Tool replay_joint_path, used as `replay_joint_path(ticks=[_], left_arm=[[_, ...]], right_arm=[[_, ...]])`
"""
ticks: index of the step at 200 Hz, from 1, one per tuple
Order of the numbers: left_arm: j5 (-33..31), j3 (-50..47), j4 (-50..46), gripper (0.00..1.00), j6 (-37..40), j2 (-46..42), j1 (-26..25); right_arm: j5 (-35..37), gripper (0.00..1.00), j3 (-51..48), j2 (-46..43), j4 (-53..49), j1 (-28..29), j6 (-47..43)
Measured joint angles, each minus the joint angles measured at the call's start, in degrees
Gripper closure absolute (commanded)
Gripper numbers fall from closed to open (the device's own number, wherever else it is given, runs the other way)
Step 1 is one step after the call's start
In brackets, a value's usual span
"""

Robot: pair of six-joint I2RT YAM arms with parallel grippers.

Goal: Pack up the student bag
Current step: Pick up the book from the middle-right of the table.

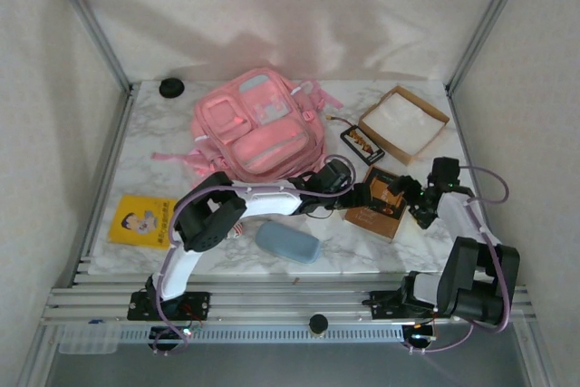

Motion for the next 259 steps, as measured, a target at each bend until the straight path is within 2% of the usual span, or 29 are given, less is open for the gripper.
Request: replay_joint_path(ticks=[48,78,131,149,175,203,222,259], left_arm=[[1.1,0.7,0.8,0.30,-0.4,2.2,0.0],[1.3,0.7,1.9,0.30,-1.0,2.6,0.0],[1.5,0.1,2.9,0.33,-1.3,2.7,0.1],[1.5,0.1,2.8,0.37,-1.3,2.7,0.1],[1.4,-0.1,3.0,0.36,-1.3,2.7,0.2],[1.5,-0.1,3.0,0.35,-1.0,2.7,0.2],[1.5,-0.1,3.0,0.34,-0.8,2.7,0.2],[1.5,-0.1,3.0,0.34,-0.3,2.7,0.1]], right_arm=[[-1.9,0.09,-3.3,-0.1,1.4,2.2,-0.1],[-4.1,0.10,-4.2,0.0,2.9,3.8,-0.2],[-5.1,0.19,-4.1,-1.2,2.5,3.9,-1.7],[-5.0,0.21,-3.3,-2.0,0.9,3.9,-2.5],[-5.0,0.26,-1.2,-3.3,-1.7,3.9,-3.8],[-5.0,0.42,0.2,-4.5,-3.3,3.9,-4.9],[-4.5,0.46,1.2,-5.2,-4.9,3.9,-5.2],[-4.4,0.60,3.3,-6.3,-6.3,4.0,-6.1]])
